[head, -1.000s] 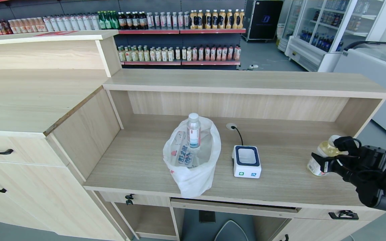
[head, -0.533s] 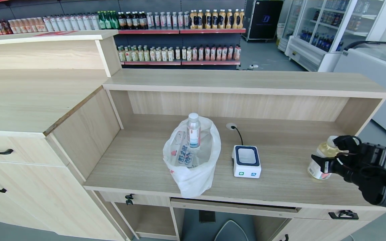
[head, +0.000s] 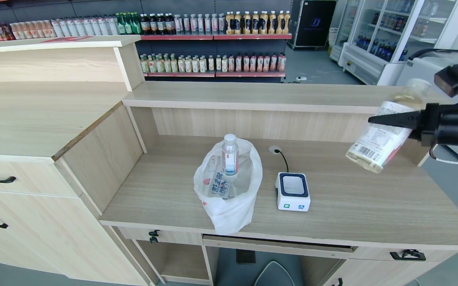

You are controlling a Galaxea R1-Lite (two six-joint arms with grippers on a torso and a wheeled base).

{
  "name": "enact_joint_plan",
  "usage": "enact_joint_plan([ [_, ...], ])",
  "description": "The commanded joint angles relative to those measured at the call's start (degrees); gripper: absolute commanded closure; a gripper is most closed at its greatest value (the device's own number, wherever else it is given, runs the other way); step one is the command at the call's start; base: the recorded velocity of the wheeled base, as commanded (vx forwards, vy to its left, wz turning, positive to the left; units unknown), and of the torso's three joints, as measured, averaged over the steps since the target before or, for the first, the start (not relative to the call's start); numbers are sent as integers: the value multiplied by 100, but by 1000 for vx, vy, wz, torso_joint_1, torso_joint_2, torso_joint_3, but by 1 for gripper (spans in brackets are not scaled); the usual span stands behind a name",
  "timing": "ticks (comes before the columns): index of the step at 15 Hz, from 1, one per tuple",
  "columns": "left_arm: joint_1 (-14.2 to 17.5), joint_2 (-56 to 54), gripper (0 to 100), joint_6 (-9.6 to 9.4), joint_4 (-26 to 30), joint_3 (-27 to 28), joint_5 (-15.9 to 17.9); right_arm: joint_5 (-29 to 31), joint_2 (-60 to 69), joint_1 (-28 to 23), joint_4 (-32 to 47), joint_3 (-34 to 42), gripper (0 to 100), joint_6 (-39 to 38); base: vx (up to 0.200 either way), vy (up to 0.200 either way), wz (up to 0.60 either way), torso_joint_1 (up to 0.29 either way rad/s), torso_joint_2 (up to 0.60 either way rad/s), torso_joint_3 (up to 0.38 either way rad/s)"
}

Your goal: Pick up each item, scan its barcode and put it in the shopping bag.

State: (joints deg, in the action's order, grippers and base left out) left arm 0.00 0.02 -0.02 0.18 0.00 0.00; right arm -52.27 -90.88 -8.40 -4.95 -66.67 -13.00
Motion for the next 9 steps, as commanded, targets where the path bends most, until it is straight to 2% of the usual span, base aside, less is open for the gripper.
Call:
enact_joint_plan([
  [1, 0, -2, 0, 2, -1, 0, 0, -582, 1064, 488, 152, -259, 100, -344, 0, 0, 0, 0, 0, 0],
  [5, 0, -2, 0, -6, -1, 0, 0, -617, 1442, 1640, 170, -101, 100, -353, 0, 0, 0, 0, 0, 0],
  [9, 0, -2, 0, -6, -1, 0, 0, -617, 1793, 2132, 161, 515, 100, -344, 0, 0, 0, 0, 0, 0],
])
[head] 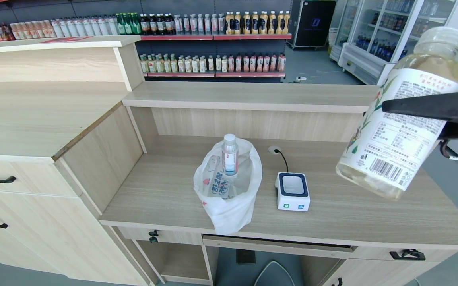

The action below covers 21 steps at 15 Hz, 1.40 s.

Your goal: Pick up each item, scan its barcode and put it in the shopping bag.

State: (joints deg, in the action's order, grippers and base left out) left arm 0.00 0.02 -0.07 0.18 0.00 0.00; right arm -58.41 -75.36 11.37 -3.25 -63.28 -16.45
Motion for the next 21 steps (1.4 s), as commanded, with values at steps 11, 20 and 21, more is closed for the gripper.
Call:
enact_joint_plan([
  [11, 0, -2, 0, 7, -1, 0, 0, 13, 1006, 1139, 642, 510, 100, -8, 0, 0, 0, 0, 0, 0],
  [20, 0, -2, 0, -1, -1, 0, 0, 286, 953, 998, 624, 844, 100, 361, 0, 0, 0, 0, 0, 0],
  [21, 0, -2, 0, -1, -1, 0, 0, 286, 953, 998, 624, 835, 100, 361, 0, 0, 0, 0, 0, 0],
])
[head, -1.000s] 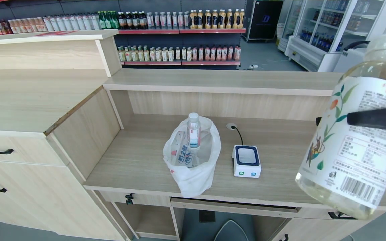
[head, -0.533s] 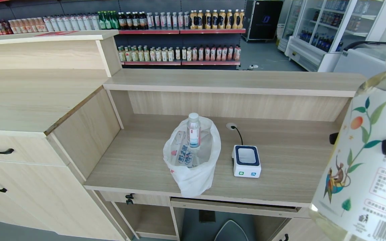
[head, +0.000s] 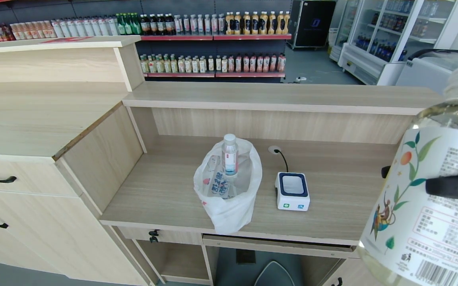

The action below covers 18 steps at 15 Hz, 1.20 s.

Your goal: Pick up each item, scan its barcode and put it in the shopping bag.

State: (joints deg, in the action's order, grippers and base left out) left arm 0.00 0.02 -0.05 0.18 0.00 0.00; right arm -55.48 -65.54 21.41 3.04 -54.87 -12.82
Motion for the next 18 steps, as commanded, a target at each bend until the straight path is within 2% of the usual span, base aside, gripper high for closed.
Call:
enact_joint_plan([
  [1, 0, -2, 0, 5, -1, 0, 0, -7, -29, -5, -5, -15, 100, -1, 0, 0, 0, 0, 0, 0],
  [14, 0, -2, 0, 5, -1, 0, 0, 11, -29, -137, -14, -94, 100, 52, 0, 0, 0, 0, 0, 0],
  [15, 0, -2, 0, -4, -1, 0, 0, 222, -196, -339, -31, -68, 100, 553, 0, 0, 0, 0, 0, 0],
  [17, 0, -2, 0, 5, -1, 0, 0, 1619, -1075, -1200, -75, 11, 100, 3339, 0, 0, 0, 0, 0, 0],
  [18, 0, -2, 0, 5, -1, 0, 0, 1698, -1374, -1613, -233, 64, 100, 4447, 0, 0, 0, 0, 0, 0],
])
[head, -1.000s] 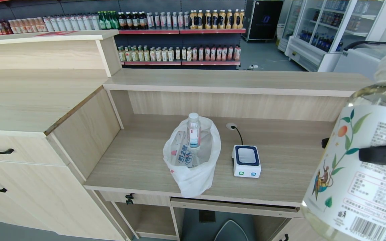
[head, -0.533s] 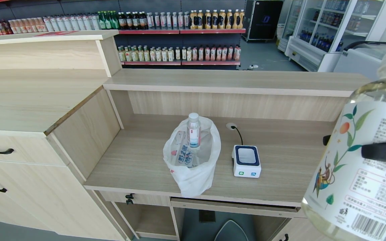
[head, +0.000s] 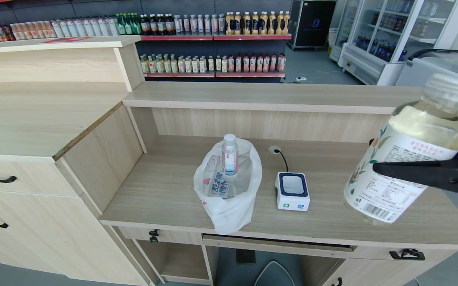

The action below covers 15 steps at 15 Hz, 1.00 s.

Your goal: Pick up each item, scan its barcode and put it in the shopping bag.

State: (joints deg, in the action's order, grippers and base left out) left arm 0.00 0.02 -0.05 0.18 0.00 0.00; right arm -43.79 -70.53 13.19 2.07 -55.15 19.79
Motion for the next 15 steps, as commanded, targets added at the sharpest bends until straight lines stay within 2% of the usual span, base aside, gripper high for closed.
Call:
enact_joint_plan([
  [1, 0, -2, 0, 5, -1, 0, 0, 556, -1164, -1178, -638, 365, 100, 2416, 0, 0, 0, 0, 0, 0],
  [2, 0, -2, 0, -4, -1, 0, 0, 556, -1349, -1363, -1130, 567, 100, 3014, 0, 0, 0, 0, 0, 0],
  [3, 0, -2, 0, 5, -1, 0, 0, 556, -1569, -1583, -1956, 883, 100, 3620, 0, 0, 0, 0, 0, 0],
  [4, 0, -2, 0, -4, -1, 0, 0, 556, -1964, -1758, -3512, 1411, 100, 4147, 0, 0, 0, 0, 0, 0],
  [6, 0, -2, 0, 5, -1, 0, 0, 556, -2377, -1758, -4892, 1692, 100, 4209, 0, 0, 0, 0, 0, 0],
  [10, 0, -2, 0, 5, -1, 0, 0, 459, -3344, -1565, -6386, 1621, 100, 4868, 0, 0, 0, 0, 0, 0],
  [15, 0, -2, 0, -4, -1, 0, 0, 19, -4337, -1284, -7537, 1586, 100, 5378, 0, 0, 0, 0, 0, 0],
])
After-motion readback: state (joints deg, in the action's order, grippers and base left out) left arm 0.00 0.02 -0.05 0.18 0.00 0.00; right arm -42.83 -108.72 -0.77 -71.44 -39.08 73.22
